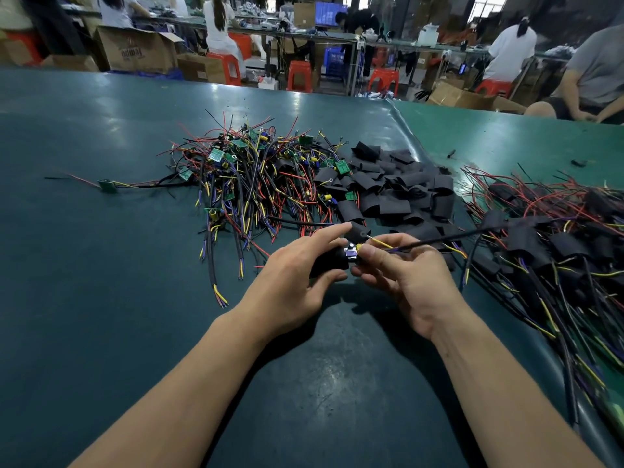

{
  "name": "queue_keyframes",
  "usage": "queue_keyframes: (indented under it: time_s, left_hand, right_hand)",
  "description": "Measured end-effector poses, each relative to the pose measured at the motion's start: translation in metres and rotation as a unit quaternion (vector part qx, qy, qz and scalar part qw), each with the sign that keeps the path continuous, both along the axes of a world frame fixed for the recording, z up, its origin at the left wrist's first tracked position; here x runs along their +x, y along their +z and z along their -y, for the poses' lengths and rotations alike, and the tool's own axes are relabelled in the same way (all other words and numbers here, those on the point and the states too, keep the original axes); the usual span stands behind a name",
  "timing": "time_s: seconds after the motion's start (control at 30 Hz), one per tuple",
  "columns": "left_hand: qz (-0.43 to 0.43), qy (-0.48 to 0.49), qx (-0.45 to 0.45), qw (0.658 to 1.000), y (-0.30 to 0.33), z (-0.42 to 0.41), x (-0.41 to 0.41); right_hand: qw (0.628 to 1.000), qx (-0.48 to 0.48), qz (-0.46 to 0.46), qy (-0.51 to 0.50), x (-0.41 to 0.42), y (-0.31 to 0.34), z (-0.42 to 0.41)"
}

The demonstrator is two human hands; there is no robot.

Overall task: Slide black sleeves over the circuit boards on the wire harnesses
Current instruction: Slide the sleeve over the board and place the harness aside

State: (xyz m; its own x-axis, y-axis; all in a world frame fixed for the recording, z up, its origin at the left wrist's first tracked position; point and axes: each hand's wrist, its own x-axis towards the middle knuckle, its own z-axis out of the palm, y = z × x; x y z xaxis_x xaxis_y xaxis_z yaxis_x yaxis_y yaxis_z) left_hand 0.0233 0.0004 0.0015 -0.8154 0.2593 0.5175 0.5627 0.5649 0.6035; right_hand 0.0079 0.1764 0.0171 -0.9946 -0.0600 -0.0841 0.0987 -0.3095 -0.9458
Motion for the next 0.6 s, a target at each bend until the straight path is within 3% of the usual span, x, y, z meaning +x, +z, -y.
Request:
queue_keyframes:
  time_s: [0.33,0.47,0.6]
  left_hand:
    - [0.013,-0.035,0.03,0.999,-0.0008,0.0001,-0.0004]
    - [0.011,-0.042,0.034,0.998,-0.0007,-0.0006,0.0001]
    - [0.0,-0.044,0.022,0.999,-0.0005,-0.0022,0.0021]
  right_hand:
    - [0.994,0.095,-0.062,0.008,0.0016,-0.0048,0.0031]
    - [0.996,0.052,-0.029,0.062,0.0043,-0.0015,0.0045]
    - [0.997,0.048,-0.001,0.052,0.0039,-0.0002,0.0015]
